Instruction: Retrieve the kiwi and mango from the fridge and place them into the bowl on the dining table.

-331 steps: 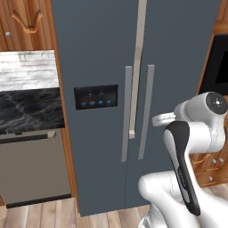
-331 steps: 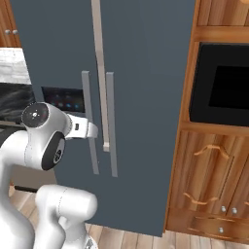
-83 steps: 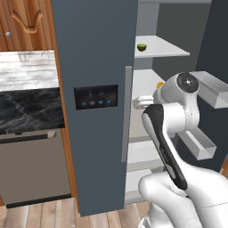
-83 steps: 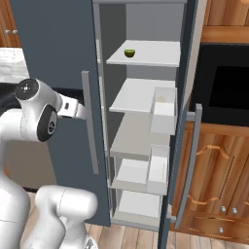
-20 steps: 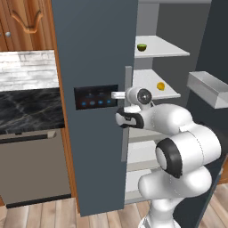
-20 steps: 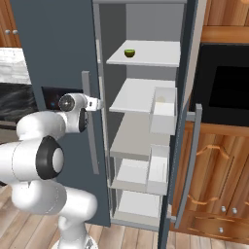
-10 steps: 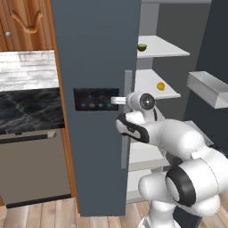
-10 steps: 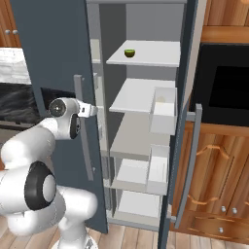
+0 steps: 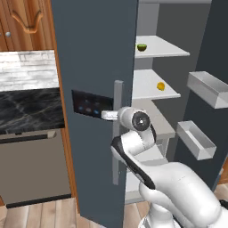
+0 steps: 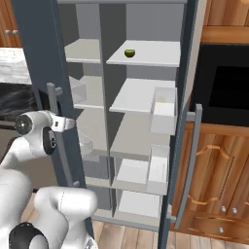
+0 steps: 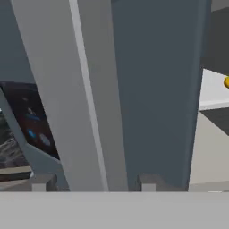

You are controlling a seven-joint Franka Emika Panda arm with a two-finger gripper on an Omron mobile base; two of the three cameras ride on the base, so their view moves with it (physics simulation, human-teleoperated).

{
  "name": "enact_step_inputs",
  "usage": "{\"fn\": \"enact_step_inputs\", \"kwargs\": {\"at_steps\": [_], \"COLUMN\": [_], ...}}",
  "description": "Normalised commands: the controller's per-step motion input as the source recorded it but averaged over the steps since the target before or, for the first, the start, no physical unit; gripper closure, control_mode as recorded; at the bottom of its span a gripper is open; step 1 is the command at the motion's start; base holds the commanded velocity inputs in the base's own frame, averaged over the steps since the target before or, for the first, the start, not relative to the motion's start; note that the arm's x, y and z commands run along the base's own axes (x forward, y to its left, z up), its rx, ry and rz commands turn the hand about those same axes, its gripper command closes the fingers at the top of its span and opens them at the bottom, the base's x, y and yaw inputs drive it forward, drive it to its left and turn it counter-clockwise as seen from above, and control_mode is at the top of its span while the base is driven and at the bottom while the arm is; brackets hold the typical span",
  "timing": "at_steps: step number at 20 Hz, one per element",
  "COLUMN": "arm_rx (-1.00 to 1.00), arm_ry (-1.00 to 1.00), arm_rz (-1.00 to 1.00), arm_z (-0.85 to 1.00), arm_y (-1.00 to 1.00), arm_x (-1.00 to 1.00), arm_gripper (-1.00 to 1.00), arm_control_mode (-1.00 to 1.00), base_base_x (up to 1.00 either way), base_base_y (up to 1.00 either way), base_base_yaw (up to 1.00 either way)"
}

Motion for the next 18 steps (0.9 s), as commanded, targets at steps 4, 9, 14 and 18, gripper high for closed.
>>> {"fn": "enact_step_inputs", "kwargs": {"at_steps": [4,9,14,18], "arm_rx": [0.01,0.04,-0.01,-0.02], "arm_ry": [0.14,0.26,0.27,0.02], "arm_rz": [0.00,0.00,0.00,0.01], "arm_z": [0.01,0.13,0.08,0.11], "arm_y": [0.73,0.78,0.66,0.29], "arm_x": [-1.00,-0.99,-0.75,-0.85], "arm_gripper": [1.00,1.00,1.00,1.00], "arm_control_mode": [-1.00,-1.00,-1.00,-1.00], "base_base_x": [0.00,0.00,0.00,0.00], "base_base_y": [0.00,0.00,0.00,0.00], "base_base_yaw": [0.00,0.00,0.00,0.00]}}
